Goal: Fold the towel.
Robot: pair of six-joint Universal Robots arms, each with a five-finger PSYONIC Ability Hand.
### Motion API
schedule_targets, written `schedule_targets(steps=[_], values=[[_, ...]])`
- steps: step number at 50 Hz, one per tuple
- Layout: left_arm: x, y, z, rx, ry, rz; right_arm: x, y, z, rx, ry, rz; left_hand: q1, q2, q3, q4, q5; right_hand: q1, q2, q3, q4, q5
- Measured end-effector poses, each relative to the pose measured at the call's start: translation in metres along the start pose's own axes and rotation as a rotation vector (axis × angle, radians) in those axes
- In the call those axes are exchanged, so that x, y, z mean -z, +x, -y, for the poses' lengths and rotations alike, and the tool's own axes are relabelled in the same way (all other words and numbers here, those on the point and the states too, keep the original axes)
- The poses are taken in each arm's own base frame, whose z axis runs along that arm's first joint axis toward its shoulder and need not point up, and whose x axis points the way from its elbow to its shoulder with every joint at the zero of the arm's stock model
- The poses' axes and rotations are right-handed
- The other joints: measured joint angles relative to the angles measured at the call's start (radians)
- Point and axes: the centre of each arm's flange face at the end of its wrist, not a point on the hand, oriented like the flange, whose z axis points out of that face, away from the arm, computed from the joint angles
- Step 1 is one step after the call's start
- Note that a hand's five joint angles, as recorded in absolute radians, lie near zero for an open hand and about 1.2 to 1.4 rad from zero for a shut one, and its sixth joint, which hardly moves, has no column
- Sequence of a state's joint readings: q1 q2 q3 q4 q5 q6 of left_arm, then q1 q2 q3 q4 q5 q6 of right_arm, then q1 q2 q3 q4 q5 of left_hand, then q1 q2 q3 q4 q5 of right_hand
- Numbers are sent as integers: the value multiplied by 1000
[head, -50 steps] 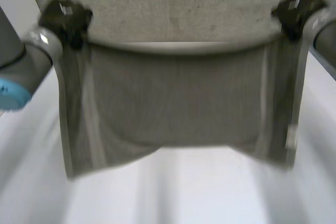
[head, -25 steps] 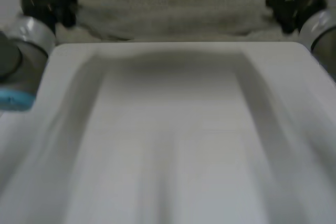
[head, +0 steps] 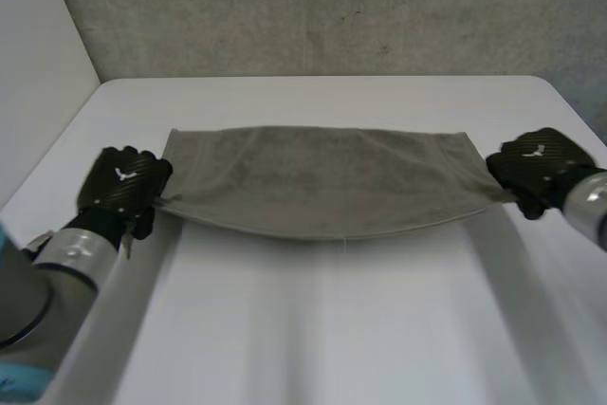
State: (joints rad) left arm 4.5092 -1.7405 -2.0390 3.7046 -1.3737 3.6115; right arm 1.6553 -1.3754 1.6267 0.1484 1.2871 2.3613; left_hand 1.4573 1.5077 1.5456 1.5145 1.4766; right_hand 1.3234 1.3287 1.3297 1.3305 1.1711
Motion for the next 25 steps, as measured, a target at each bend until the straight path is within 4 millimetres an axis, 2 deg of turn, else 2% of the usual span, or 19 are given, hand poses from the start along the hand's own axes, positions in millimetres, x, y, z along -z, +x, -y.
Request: schedule_targets(steps=[5,8,13,15,19,24,25], values=[[31,-14,22,16,8,24,39,13,3,16,-44,4,0,0,0,0,0,0,0,0,0,0],[44,-20,29,36,-5,18,55,19,3,55,-59,4,0,0,0,0,0,0,0,0,0,0],[51,-24,32,60,-15,-28,59,27,2,115,-56,1,0,0,0,0,0,0,0,0,0,0],[47,-25,33,66,-9,-53,54,30,0,134,-48,2,0,0,0,0,0,0,0,0,0,0],[29,-25,28,71,6,-100,30,36,-7,155,-31,-3,0,0,0,0,0,0,0,0,0,0],[-8,-13,19,65,24,-162,-8,36,-11,172,-14,-21,0,0,0,0,0,0,0,0,0,4],[-21,-8,14,64,23,-177,-20,34,-10,172,-13,-25,0,0,0,0,0,0,0,0,0,5]])
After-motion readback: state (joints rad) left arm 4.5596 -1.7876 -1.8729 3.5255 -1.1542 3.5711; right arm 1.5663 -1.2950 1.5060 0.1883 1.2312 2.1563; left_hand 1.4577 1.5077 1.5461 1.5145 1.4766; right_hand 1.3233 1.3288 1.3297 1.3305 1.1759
